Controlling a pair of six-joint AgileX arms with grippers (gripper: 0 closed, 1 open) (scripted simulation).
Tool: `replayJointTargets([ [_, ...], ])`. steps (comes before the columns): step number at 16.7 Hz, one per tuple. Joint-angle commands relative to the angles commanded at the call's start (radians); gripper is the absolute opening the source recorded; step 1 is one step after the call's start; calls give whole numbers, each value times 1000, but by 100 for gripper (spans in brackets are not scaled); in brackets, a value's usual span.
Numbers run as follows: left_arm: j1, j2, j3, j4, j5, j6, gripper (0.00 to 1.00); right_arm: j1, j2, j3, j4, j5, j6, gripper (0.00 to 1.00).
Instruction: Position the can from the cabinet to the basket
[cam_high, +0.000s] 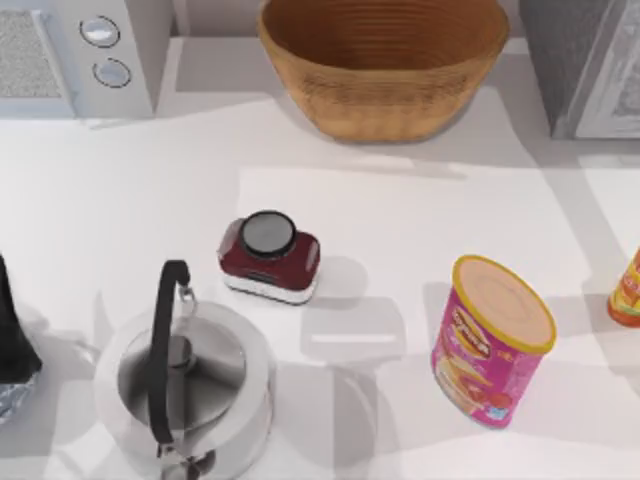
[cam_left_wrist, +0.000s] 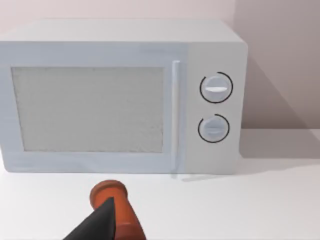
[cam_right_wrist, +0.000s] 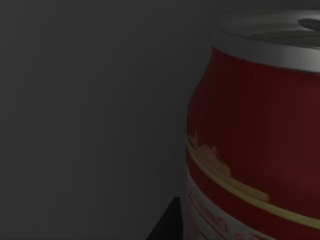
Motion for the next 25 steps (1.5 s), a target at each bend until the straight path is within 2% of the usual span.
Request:
replayJointTargets([
  [2, 0, 0, 0, 0, 0, 0, 100, 0, 0, 0, 0, 0, 0, 2],
  [3, 0, 0, 0, 0, 0, 0, 100, 0, 0, 0, 0, 0, 0, 0],
  [13, 0, 0, 0, 0, 0, 0, 100, 7, -16, -7, -8, 5, 1, 0],
  [25, 0, 0, 0, 0, 0, 0, 100, 171, -456, -200, -258, 162, 1, 0],
])
